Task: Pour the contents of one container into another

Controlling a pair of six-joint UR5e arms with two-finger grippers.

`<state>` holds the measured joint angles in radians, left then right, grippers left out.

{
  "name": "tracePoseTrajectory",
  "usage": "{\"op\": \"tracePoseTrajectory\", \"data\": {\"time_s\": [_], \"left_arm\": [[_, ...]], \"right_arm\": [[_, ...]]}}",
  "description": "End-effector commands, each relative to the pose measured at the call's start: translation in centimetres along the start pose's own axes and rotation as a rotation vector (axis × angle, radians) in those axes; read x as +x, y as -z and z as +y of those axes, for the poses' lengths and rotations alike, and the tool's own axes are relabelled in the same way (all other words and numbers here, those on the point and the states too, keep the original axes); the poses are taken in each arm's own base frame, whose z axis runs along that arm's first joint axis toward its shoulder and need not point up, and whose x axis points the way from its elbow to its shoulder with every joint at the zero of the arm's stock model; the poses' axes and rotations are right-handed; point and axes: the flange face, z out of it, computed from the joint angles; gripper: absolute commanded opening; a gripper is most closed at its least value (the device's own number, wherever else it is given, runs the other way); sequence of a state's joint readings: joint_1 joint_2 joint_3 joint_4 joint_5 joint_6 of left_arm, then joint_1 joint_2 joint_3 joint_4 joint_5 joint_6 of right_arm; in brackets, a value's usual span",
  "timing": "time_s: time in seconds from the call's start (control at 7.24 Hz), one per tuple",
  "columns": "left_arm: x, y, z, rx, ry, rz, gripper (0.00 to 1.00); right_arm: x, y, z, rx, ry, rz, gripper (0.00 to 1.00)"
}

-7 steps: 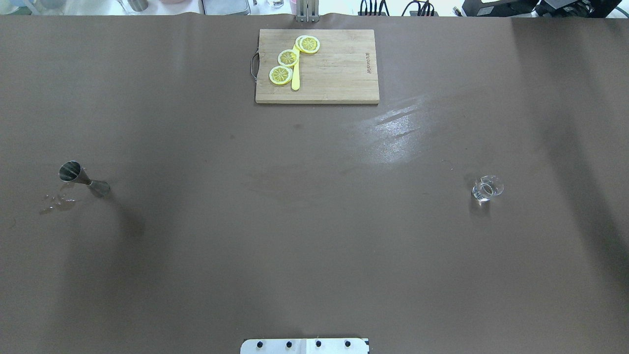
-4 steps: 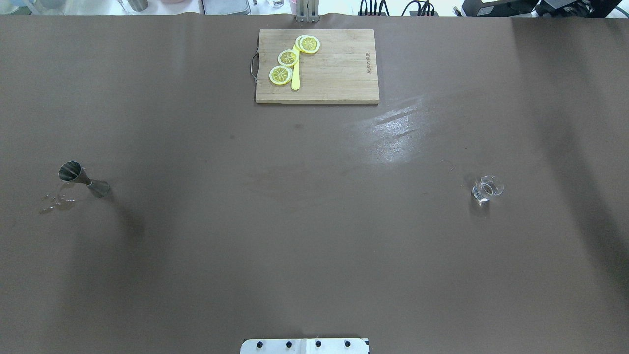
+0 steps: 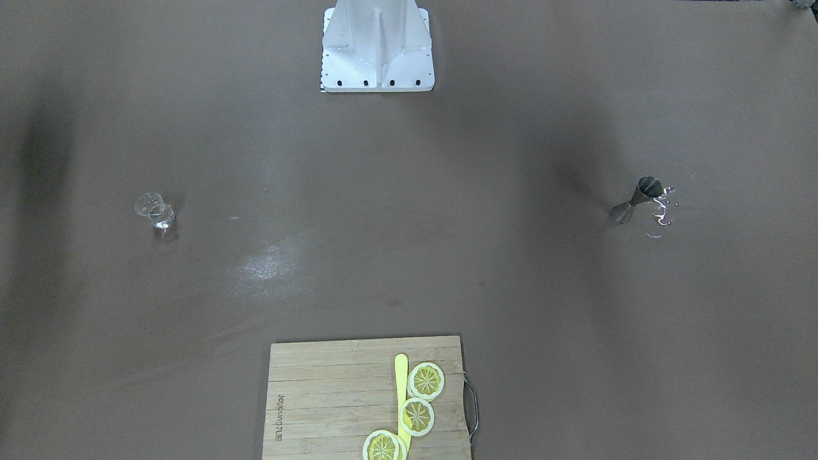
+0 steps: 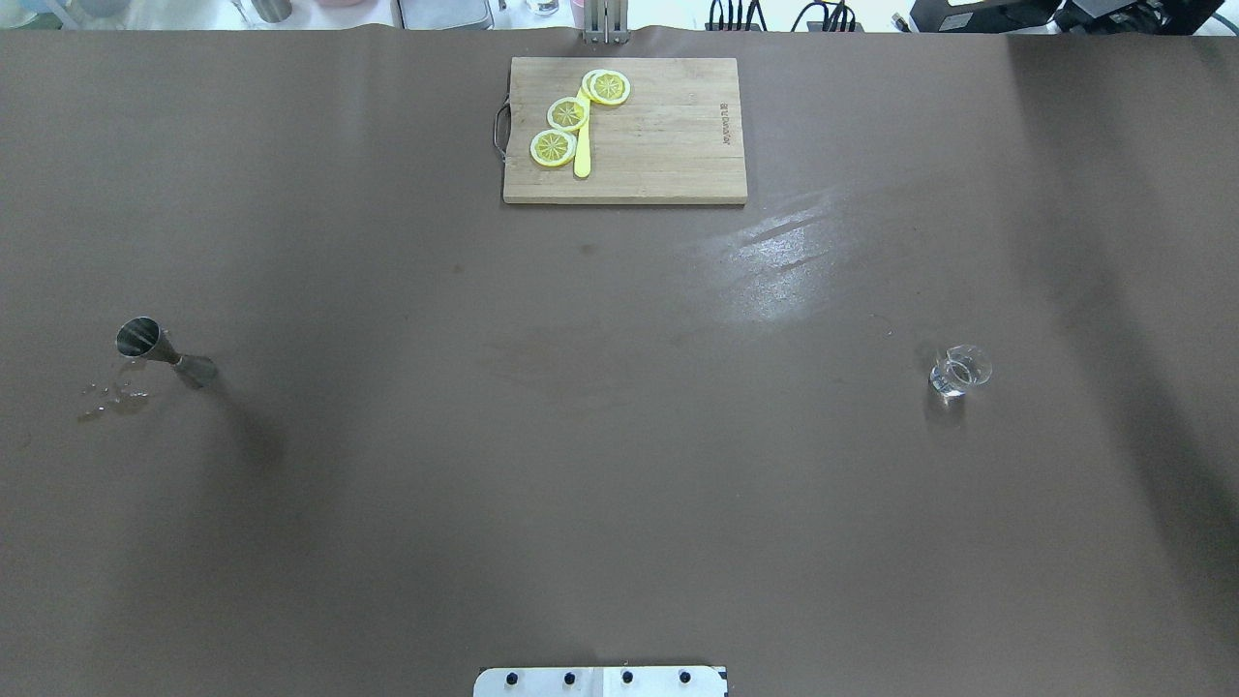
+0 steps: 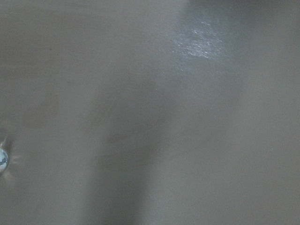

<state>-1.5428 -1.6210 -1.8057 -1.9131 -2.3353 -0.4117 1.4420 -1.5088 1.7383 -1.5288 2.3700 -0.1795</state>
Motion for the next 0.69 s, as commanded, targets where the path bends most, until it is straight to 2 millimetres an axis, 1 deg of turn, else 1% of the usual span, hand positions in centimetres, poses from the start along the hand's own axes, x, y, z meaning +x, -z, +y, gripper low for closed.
{"op": "tracePoseTrajectory", "data": {"time_s": [0.0, 0.14, 0.28, 0.41, 0.55], "left_arm": [[5.9, -1.7, 0.2, 0.137, -0.078, -0.028, 0.97], [7.5, -2.2, 1.0, 0.164, -0.052, 0.011, 0.97], [8.8, -2.7, 1.9, 0.221, -0.013, 0.041, 0.97], [10.3, -3.9, 3.6, 0.25, 0.037, 0.058, 0.97], [12.3, -5.1, 6.3, 0.286, 0.068, 0.059, 0.97]], "right_arm": [[-2.8, -1.3, -0.8, 0.012, 0.182, -0.021, 1.0], [-4.5, -1.4, 0.6, 0.032, 0.325, -0.034, 1.0], [-6.3, -1.3, 0.7, 0.064, 0.367, -0.057, 1.0], [-7.8, -2.7, 0.9, 0.037, 0.271, -0.085, 1.0], [-9.9, -4.0, 0.5, 0.052, 0.266, -0.095, 1.0]]}}
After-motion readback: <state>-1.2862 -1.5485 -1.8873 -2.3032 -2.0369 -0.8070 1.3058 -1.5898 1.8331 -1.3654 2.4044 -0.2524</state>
